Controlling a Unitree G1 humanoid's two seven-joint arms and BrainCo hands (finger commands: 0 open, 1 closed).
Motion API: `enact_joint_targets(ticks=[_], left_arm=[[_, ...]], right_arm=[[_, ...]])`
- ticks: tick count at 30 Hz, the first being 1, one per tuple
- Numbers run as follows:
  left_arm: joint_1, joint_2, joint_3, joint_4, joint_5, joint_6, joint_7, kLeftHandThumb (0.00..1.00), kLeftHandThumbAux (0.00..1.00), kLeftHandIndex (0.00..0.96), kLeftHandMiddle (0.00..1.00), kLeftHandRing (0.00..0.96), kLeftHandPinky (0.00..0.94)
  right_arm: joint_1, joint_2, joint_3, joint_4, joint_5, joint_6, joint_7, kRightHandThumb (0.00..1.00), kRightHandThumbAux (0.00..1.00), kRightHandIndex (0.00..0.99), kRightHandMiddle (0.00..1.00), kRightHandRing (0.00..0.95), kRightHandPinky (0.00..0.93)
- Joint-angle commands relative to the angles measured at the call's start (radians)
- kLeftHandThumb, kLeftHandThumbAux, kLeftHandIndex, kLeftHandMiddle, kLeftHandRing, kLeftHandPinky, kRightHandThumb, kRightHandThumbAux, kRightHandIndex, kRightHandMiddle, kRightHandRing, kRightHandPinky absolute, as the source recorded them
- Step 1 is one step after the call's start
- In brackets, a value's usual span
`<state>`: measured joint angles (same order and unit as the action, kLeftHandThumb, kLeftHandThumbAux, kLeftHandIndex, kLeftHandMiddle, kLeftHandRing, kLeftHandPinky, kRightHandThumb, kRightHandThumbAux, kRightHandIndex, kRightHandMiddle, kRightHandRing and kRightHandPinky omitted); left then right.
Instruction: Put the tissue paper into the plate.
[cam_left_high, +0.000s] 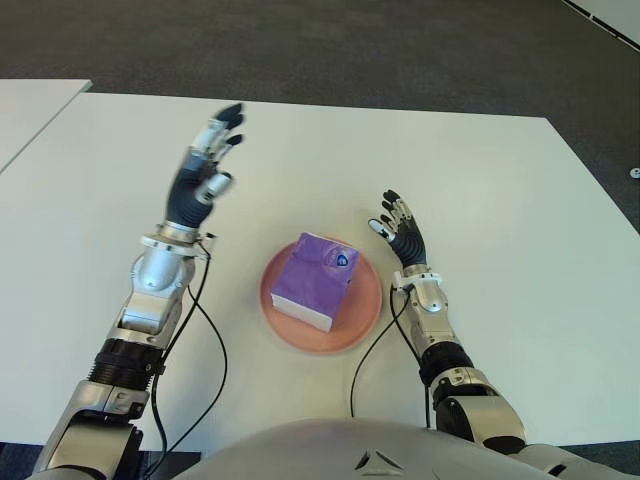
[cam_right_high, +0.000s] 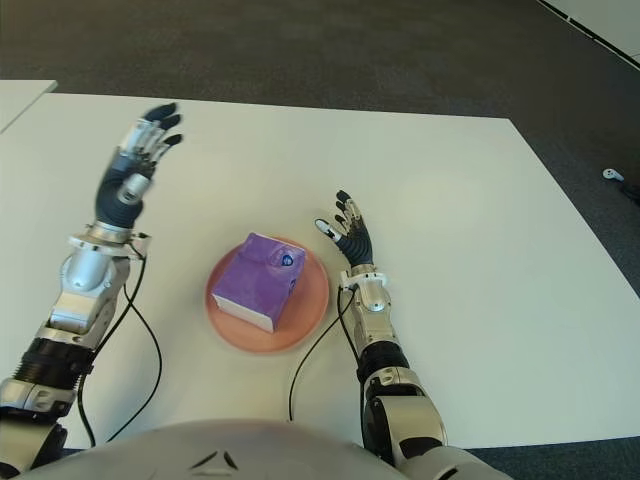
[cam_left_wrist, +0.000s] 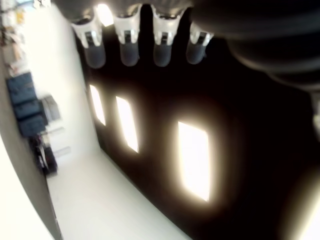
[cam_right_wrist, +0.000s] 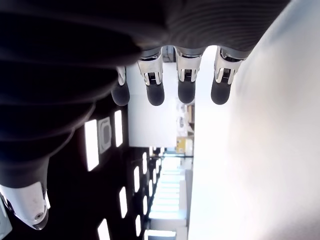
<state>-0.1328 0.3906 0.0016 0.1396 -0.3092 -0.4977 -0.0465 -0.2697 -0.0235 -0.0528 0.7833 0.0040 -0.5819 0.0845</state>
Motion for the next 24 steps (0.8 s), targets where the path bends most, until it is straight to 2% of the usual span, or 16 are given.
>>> enact_joint_targets(ticks=[1,10,15,24], left_arm=[[0.021,-0.063,0.039,0.070,-0.018,0.018,-0.050,0.001,0.375,0.000,0.000,0.000,0.000],[0.034,-0.133,0.080,0.136,0.073,0.000,-0.034,0.000,0.443,0.000,0.000,0.000,0.000],[0.028,-0.171,0.082,0.238,0.164,-0.026,0.003,0.000,0.454,0.000,0.000,0.000,0.000],[0.016,-0.219,0.097,0.382,0.200,-0.073,-0.004,0.000,0.464,0.000,0.000,0.000,0.000]], right_arm=[[0.117,0.019,0.009,0.073,0.000,0.105,0.004,0.000,0.594,0.000,0.000,0.000,0.000],[0.113,0.017,0.007,0.073,0.007,0.108,0.016,0.000,0.582,0.000,0.000,0.000,0.000],[0.117,0.018,0.007,0.072,0.007,0.100,0.019,0.000,0.581,0.000,0.000,0.000,0.000],[0.128,0.026,0.011,0.032,0.004,0.128,0.004,0.000,0.585,0.000,0.000,0.000,0.000]])
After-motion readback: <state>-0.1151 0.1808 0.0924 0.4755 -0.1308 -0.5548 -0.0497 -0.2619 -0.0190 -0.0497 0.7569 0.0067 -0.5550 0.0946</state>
